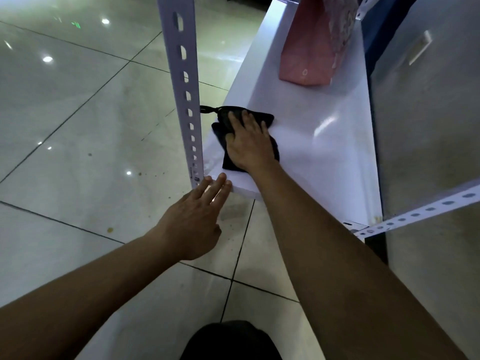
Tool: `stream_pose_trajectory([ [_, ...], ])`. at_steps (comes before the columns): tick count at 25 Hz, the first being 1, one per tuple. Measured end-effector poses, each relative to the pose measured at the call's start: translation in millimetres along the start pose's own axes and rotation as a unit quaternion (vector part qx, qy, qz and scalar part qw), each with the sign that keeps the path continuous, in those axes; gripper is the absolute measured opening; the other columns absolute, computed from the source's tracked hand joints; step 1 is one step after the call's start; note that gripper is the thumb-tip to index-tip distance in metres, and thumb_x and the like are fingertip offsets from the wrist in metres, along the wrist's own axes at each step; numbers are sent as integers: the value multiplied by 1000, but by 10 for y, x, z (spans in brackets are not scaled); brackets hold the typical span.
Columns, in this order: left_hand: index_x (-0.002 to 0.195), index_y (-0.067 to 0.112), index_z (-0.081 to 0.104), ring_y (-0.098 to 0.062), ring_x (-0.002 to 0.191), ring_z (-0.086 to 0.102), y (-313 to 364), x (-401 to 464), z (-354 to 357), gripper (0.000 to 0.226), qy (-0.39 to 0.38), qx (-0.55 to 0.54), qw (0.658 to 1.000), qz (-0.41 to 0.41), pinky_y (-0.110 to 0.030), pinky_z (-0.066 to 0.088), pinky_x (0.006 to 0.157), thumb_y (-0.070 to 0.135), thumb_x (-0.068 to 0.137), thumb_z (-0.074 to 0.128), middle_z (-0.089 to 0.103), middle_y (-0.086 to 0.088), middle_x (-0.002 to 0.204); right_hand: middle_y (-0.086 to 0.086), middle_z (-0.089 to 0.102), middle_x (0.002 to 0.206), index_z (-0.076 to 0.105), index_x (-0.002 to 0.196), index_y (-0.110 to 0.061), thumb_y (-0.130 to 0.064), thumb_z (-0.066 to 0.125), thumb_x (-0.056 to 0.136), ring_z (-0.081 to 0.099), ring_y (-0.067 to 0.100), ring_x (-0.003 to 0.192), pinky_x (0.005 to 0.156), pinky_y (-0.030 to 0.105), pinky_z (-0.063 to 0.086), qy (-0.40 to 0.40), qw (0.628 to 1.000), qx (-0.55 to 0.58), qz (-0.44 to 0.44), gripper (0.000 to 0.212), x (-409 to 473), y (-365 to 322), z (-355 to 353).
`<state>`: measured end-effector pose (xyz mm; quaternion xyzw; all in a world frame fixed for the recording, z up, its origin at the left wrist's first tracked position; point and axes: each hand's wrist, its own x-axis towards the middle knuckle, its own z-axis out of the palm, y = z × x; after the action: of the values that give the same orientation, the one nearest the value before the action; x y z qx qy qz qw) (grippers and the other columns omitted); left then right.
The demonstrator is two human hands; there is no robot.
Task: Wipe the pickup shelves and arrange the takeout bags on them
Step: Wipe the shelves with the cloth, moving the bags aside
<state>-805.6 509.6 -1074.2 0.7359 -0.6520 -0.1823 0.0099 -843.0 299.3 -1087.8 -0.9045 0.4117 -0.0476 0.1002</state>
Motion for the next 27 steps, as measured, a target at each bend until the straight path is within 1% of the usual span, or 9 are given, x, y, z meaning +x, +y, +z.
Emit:
stream_pose_trajectory([
  [3, 155, 20, -17, -21, 151, -18, -35, 4, -1, 85, 8, 8, 1000, 6, -35, 2, 124, 32, 98, 45, -24, -1, 162, 11, 17, 167, 19, 160, -22, -32, 32, 104, 13, 24, 153, 123, 45, 3, -1, 1000, 10, 10, 58, -52, 159, -56],
  [6, 156, 20, -15, -20, 151, -18, -82, 18, -2, 83, 5, -5, 1000, 13, -37, 4, 125, 31, 99, 45, -22, 0, 163, 13, 14, 167, 18, 160, -19, -32, 31, 104, 12, 26, 154, 124, 46, 4, 43, 988, 15, 148, 59, -325, 752, -189],
  [9, 155, 19, -16, -20, 151, -19, -53, -6, 33, 85, 16, -5, 1000, 11, -38, 7, 125, 30, 98, 45, -24, -1, 163, 15, 10, 167, 14, 161, -16, -33, 27, 106, 8, 27, 154, 124, 48, 3, 40, 965, 28, 258, 59, -542, 1096, -328],
  [11, 155, 18, -18, -22, 151, -20, -33, -29, 41, 87, 14, 0, 1000, 7, -37, 5, 125, 30, 97, 46, -25, -2, 162, 16, 12, 167, 16, 160, -17, -35, 28, 106, 10, 28, 154, 124, 47, 4, 49, 967, 14, 248, 59, -571, 915, -277],
  [15, 155, 16, -16, -23, 151, -18, 2, 22, -29, 83, -5, 10, 1000, 0, -38, 3, 125, 31, 100, 43, -23, -4, 163, 13, 20, 166, 25, 159, -24, -38, 33, 104, 16, 27, 153, 124, 44, 7, 44, 997, -3, 71, 57, -696, 281, -130],
  [17, 156, 14, -14, -24, 151, -16, 51, 53, -49, 80, -13, 8, 1000, -16, -39, 3, 125, 31, 101, 41, -21, -6, 163, 9, 21, 166, 26, 158, -27, -39, 33, 105, 15, 24, 154, 125, 44, 5, 28, 999, 9, 32, 56, -785, 168, -47],
  [19, 156, 12, -12, -24, 152, -14, 133, 83, -54, 79, -22, 0, 999, -29, -39, 3, 125, 32, 101, 41, -19, -8, 164, 8, 22, 166, 27, 158, -27, -38, 34, 105, 16, 23, 153, 125, 43, 5, 43, 997, 23, 54, 55, -853, 328, -57],
  [24, 157, 11, -10, -24, 153, -11, 160, 82, -82, 82, -25, -12, 999, -34, -42, 11, 124, 32, 100, 45, -16, -7, 165, 16, 32, 160, 32, 156, -20, -37, 36, 103, 28, 32, 147, 120, 48, 18, 102, 973, -21, 206, 56, -1000, 1395, -257],
  [27, 156, 14, -12, -23, 153, -12, 107, 73, -89, 84, -37, -12, 999, -24, -43, 12, 124, 36, 100, 45, -19, -4, 164, 13, 21, 165, 26, 158, -23, -39, 33, 102, 17, 28, 153, 124, 51, 6, 71, 958, 8, 277, 59, -987, 1787, -338],
])
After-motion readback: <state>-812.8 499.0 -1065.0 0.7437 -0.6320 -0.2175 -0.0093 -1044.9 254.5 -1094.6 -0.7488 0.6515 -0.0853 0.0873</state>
